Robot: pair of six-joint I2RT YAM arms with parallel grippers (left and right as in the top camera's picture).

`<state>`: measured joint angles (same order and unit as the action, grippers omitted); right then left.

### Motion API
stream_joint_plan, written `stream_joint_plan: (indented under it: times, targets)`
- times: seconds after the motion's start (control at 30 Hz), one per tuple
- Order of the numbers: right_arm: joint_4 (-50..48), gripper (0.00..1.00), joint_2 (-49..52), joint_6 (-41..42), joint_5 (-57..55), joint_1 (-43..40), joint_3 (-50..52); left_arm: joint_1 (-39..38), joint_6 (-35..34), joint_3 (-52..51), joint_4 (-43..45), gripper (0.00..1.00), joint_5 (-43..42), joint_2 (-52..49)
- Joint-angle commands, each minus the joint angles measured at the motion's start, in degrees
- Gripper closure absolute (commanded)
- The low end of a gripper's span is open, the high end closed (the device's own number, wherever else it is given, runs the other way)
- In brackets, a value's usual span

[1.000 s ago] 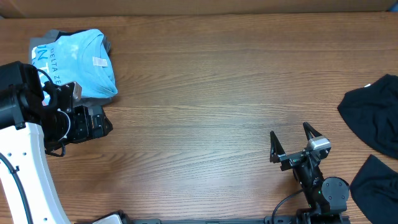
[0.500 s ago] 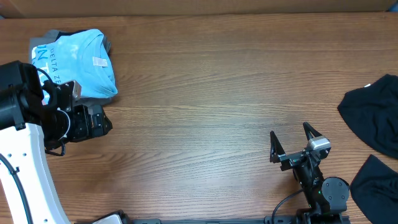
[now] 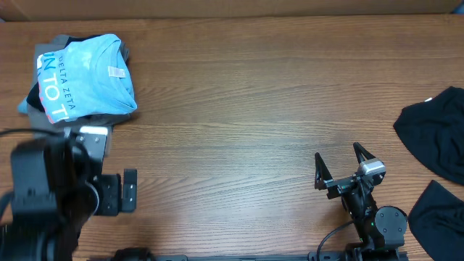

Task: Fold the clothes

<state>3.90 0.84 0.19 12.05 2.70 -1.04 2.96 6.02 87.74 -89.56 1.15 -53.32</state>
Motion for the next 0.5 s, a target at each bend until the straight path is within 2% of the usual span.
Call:
stream_joint_plan:
  times: [0.0, 0.23, 0.47]
  targets:
    - [-0.35, 0.0, -0.55, -0.02, 0.0, -0.2, 0.59, -0.46, 0.26, -4.87, 7.67, 0.0, 0.52, 4.59]
    - [-0.35, 0.0, -0.55, -0.02, 0.0, -0.2, 0.59, -2.97, 0.24, -27.65, 42.07, 0.0, -2.73, 21.46]
    - [-0.35, 0.0, -0.55, -0.02, 0.0, -0.2, 0.59, -3.39, 0.22, -53.07, 65.79, 0.0, -7.8, 36.04]
